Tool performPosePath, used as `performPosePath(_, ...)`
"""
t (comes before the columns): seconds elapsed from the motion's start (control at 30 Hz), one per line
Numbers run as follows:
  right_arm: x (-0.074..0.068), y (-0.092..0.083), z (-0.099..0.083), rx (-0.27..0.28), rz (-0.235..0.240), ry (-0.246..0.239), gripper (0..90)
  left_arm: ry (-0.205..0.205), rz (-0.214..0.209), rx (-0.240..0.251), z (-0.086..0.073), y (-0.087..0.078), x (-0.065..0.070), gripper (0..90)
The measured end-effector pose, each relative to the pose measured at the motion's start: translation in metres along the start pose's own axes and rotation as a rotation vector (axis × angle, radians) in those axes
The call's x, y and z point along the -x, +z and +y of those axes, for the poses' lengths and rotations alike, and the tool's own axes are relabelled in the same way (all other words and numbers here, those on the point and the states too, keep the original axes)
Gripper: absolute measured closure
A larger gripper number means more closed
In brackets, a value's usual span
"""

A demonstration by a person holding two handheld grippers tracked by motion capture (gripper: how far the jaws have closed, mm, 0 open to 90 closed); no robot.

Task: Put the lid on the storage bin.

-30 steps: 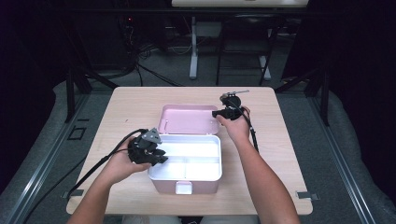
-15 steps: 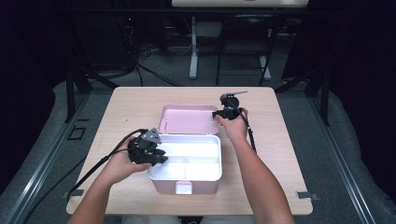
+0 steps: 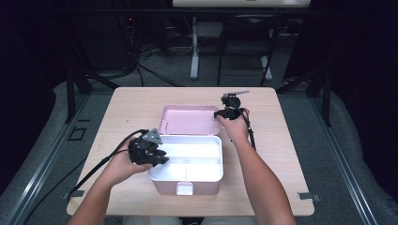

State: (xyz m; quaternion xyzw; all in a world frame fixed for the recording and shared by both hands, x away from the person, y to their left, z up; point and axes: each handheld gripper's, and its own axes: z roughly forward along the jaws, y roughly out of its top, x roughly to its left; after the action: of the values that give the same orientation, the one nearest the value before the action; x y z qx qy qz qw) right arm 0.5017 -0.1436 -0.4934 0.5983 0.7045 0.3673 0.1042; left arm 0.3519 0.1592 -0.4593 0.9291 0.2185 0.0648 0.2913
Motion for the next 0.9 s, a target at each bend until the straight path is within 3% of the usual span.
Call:
performPosePath(0.1, -0.001, -0.003, 0.001, 0.006, 0.003, 0.011, 76.2, 0.001, 0.0, -0.002, 0.0, 0.0, 0.0, 71.3)
performPosePath(0.3, -0.006, -0.011, 0.006, 0.026, -0.015, -0.024, 79.1, -0.003, -0.001, -0.003, 0.0, 0.0, 0.0, 71.3)
performPosePath(0.53, -0.009, -0.017, 0.007, 0.048, -0.013, -0.027, 80.4, -0.003, 0.0, -0.003, 0.0, 0.0, 0.0, 71.4)
performPosePath(0.9, -0.015, -0.043, 0.012, 0.115, 0.01, -0.047, 83.7, -0.006, -0.001, -0.002, 0.0, 0.0, 0.0, 71.5)
